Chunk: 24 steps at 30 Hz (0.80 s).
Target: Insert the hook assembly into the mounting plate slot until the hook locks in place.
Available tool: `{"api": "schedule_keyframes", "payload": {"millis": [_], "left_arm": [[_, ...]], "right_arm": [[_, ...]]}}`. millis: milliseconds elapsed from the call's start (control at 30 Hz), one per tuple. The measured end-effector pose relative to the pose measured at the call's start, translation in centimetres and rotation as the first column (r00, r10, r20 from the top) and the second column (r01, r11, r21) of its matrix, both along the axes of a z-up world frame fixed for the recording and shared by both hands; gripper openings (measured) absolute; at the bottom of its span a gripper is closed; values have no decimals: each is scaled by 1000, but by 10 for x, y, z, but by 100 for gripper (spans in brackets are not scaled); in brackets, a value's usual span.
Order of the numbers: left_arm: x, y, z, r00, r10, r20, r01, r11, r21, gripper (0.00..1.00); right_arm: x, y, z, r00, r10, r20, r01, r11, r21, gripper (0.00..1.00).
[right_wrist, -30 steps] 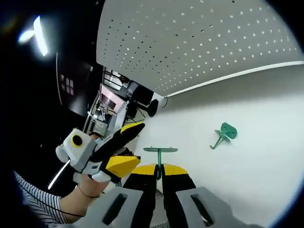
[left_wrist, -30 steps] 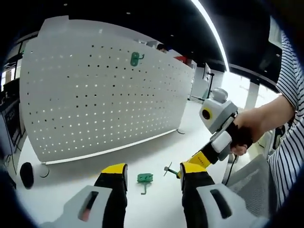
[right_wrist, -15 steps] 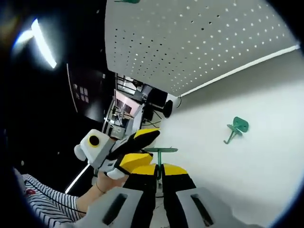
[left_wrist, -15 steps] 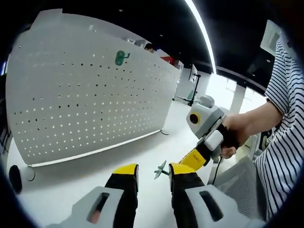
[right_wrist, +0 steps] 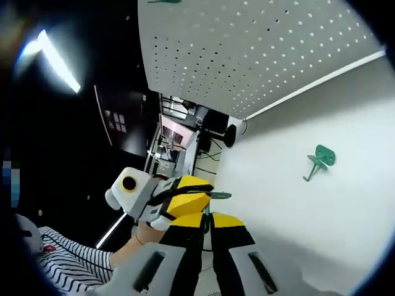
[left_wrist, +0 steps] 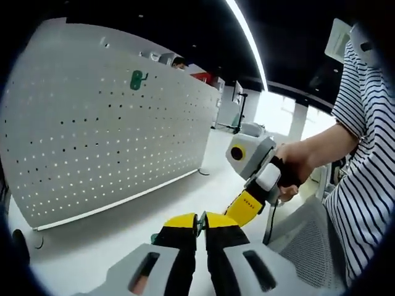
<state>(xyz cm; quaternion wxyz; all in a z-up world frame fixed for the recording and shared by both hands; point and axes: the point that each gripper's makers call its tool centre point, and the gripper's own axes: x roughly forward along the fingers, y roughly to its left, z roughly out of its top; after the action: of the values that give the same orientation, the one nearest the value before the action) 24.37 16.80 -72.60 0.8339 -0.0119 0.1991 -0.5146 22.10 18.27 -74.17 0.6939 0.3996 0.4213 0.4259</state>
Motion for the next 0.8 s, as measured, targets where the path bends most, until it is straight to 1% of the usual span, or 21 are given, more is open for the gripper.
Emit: {"api": "schedule_keyframes", "payload": {"millis": [67, 100, 133, 167, 200, 233, 267, 333, 367, 433, 467, 500, 533, 567, 600, 633, 667, 700, 733, 767, 800], "left_arm": [[1, 0, 0, 1000, 4, 1, -4, 1000, 8, 3], [1, 1, -1, 1000, 12, -11, -11, 1000, 11, 3], [3, 2, -2, 1000, 19, -10, -19, 1000, 20, 3], [3, 2, -3, 1000, 21, -10, -21, 999, 24, 2], [6, 3, -4, 999, 43, -19, -43, 999, 22, 2], [8, 7, -8, 997, 70, -38, -69, 997, 43, 2], [11, 9, -10, 996, 86, -34, -84, 995, 59, 1], [16, 16, -15, 988, 141, -57, -136, 988, 80, 1], [18, 20, -18, 984, 165, -73, -157, 983, 96, 1], [23, 27, -19, 970, 220, -99, -211, 973, 98, 1], [26, 32, -20, 959, 257, -121, -246, 964, 101, 1], [27, 35, -21, 953, 274, -130, -261, 960, 104, 1], [28, 37, -22, 949, 284, -139, -270, 957, 109, 1], [30, 41, -24, 945, 293, -148, -277, 953, 121, 1], [31, 45, -25, 942, 303, -143, -283, 948, 143, 1], [32, 47, -26, 940, 315, -133, -294, 943, 154, 1], [33, 50, -24, 932, 336, -136, -315, 936, 158, 1], [34, 52, -23, 925, 350, -144, -329, 932, 152, 1], [35, 54, -21, 918, 365, -157, -344, 928, 144, 1], [35, 54, -19, 911, 376, -170, -356, 925, 134, 1], [37, 56, -15, 901, 394, -184, -379, 919, 113, 1]], "right_arm": [[1, 1, 0, 999, 3, 39, -3, 1000, -24, 1], [4, 1, 1, 997, 1, 77, 2, 999, -38, 2], [6, -1, 1, 995, -3, 100, 8, 999, -49, 2], [8, -1, 3, 989, 0, 149, 8, 998, -56, 2], [9, -2, 3, 986, 5, 167, 6, 998, -62, 2], [18, -6, 4, 971, -26, 237, 50, 994, -96, 3], [22, -8, 6, 962, -41, 271, 72, 992, -106, 3], [21, -7, 12, 959, -36, 282, 67, 993, -102, 5], [21, -6, 16, 951, -29, 309, 66, 992, -111, 6], [23, -4, 18, 918, 10, 395, 62, 984, -168, 9], [23, -2, 21, 890, 49, 453, 53, 976, -210, 9], [21, 1, 23, 871, 72, 485, 48, 972, -231, 9], [20, 4, 25, 842, 102, 529, 46, 965, -259, 9], [19, 6, 28, 824, 113, 555, 48, 962, -268, 10], [18, 8, 31, 796, 133, 590, 54, 956, -288, 10], [18, 9, 32, 777, 143, 612, 69, 949, -308, 11], [18, 8, 29, 756, 183, 628, 70, 932, -356, 12], [18, 8, 27, 745, 214, 632, 73, 915, -396, 14], [20, 8, 26, 721, 245, 648, 78, 901, -427, 17], [20, 10, 27, 685, 283, 672, 85, 884, -459, 17], [21, 11, 29, 666, 296, 685, 90, 879, -468, 17]]}}
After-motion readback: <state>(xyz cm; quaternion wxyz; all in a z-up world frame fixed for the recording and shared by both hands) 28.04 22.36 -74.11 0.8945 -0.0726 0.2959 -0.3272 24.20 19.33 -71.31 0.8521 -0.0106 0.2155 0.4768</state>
